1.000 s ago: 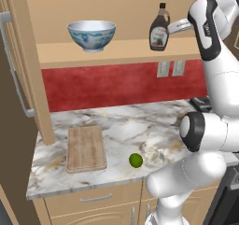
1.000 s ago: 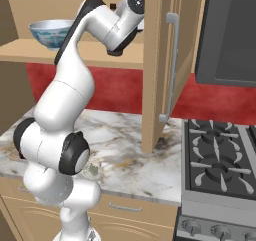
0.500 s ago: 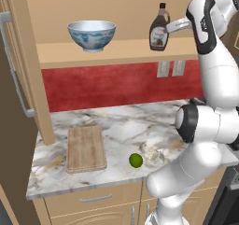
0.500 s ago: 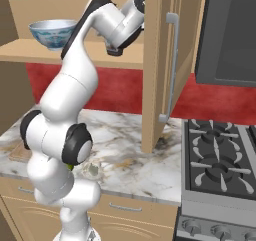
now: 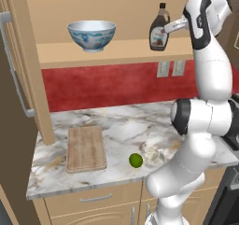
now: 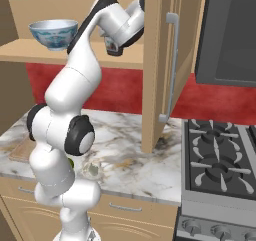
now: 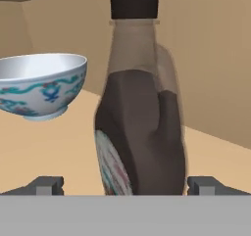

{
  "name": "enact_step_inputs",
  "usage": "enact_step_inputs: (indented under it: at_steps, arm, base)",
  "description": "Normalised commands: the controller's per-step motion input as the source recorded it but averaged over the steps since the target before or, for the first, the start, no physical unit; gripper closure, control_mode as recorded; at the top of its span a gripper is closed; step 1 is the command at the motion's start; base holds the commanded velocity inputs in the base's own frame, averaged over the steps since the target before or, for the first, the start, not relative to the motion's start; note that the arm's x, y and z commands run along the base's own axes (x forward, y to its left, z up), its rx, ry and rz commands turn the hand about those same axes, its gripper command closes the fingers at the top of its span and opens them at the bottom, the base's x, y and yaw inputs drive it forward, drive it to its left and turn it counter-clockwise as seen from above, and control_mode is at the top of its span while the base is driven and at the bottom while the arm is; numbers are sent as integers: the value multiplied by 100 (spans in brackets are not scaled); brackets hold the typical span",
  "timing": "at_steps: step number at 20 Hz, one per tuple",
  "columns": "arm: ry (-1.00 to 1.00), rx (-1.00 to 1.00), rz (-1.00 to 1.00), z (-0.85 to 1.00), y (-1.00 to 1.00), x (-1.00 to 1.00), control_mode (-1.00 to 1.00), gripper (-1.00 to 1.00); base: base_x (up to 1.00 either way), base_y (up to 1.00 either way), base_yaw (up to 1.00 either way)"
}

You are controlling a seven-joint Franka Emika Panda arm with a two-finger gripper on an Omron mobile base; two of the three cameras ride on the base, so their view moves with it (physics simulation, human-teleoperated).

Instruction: Open the cabinet. Place the bowl and condiment on the counter. Then place the lime and garlic on the cutting board.

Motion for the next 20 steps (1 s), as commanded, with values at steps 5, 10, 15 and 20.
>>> enact_step_inputs:
  at_steps: [5, 10, 15, 20]
  arm:
    - [0, 0, 5, -1, -1, 28, -100, -100]
    - [0, 0, 4, 0, 0, 28, -100, -100]
    - [0, 0, 4, -1, 0, 18, -100, -100]
    - [0, 0, 3, -13, 1, 1, -100, 100]
  base:
    - [0, 0, 0]
    - [0, 0, 0]
    - [0, 0, 0]
    - [0, 0, 0]
